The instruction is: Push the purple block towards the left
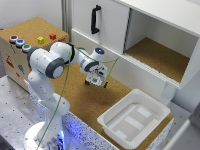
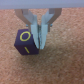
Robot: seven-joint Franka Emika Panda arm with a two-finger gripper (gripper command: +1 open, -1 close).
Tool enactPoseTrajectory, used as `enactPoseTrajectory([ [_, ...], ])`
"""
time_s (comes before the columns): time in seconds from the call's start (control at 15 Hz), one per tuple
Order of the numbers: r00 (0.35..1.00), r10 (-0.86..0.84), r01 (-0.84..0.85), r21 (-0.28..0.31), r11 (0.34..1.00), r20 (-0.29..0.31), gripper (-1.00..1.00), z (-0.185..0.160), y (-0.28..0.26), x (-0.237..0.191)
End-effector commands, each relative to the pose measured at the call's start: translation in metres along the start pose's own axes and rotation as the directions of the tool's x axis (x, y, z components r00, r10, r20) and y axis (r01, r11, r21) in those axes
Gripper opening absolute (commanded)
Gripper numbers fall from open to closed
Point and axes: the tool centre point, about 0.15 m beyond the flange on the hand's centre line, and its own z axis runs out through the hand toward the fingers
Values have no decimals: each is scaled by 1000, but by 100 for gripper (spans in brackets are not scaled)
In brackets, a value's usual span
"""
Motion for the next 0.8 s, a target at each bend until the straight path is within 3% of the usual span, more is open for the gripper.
enactPoseTrajectory([
  [0.0, 994, 71, -77, -81, 994, -83, -100, -20, -26, -14],
  [0.2, 986, 149, -156, -101, 982, -81, -100, -46, -13, -25],
  [0.27, 986, 165, -169, -113, 979, -38, 100, -49, -15, -26],
  [0.47, 973, 229, -232, -143, 962, -40, 100, -73, -29, -9],
  [0.73, 973, 229, -232, -143, 962, -40, 100, -73, -29, -9],
])
